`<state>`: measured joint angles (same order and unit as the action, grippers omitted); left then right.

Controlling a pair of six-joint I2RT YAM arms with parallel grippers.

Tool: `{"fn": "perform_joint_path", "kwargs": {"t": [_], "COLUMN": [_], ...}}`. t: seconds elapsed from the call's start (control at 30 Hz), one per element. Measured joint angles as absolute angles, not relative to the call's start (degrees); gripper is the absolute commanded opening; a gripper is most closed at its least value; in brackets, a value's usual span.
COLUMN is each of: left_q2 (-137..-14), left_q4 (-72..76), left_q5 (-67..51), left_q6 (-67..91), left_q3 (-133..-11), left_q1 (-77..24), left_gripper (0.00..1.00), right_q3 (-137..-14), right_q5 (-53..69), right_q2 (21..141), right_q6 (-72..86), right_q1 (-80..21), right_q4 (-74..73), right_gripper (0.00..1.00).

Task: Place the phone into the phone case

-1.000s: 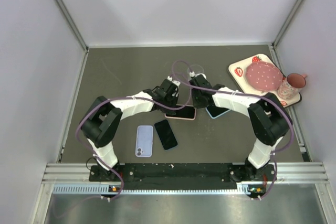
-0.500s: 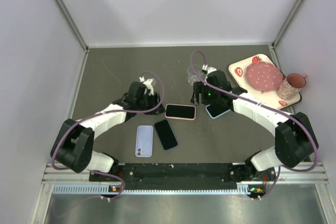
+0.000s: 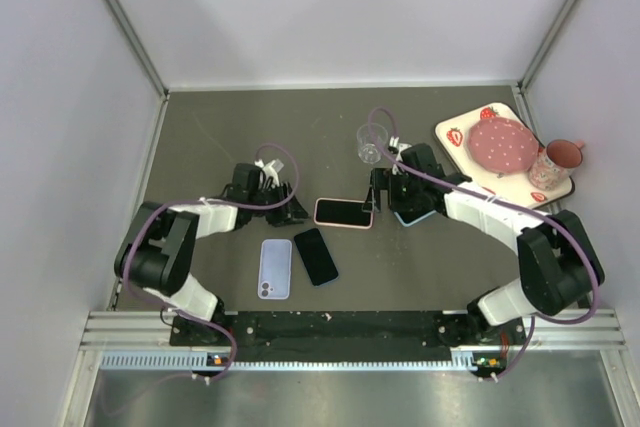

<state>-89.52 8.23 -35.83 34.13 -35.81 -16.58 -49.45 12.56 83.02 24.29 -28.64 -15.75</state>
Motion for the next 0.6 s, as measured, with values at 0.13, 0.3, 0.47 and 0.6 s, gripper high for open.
{"fn": "perform_joint_path", "kwargs": {"t": [0.13, 0.3, 0.47, 0.6], "left_q2": [-94.6, -99.4, -101.9, -103.0], "left_q4": [9.6, 12.9, 16.8, 19.2], "left_q5": [-36.9, -38.8, -40.2, -40.6], "left_q6": [34.7, 36.3, 38.9, 40.8], "left_q3": [-37.6, -40.1, -40.1, -40.1], "left_q1": [-16.6, -17.0, -18.0, -18.5], "left_gripper": [0.34, 0.25, 0.18, 0.16], "right_q3": [-49.0, -48.7, -48.7, -49.0], "right_q5": [13.5, 14.3, 16.3, 17.6], "right_q2": [83.4, 84.2, 89.6, 94.3], "right_q6": [24.8, 25.2, 26.3, 27.9], "right_q1": [-28.6, -28.6, -28.6, -28.6], "right_q4": [-15.8, -15.7, -15.2, -12.3], "right_gripper": [0.86, 0.74, 0.48, 0.32]}}
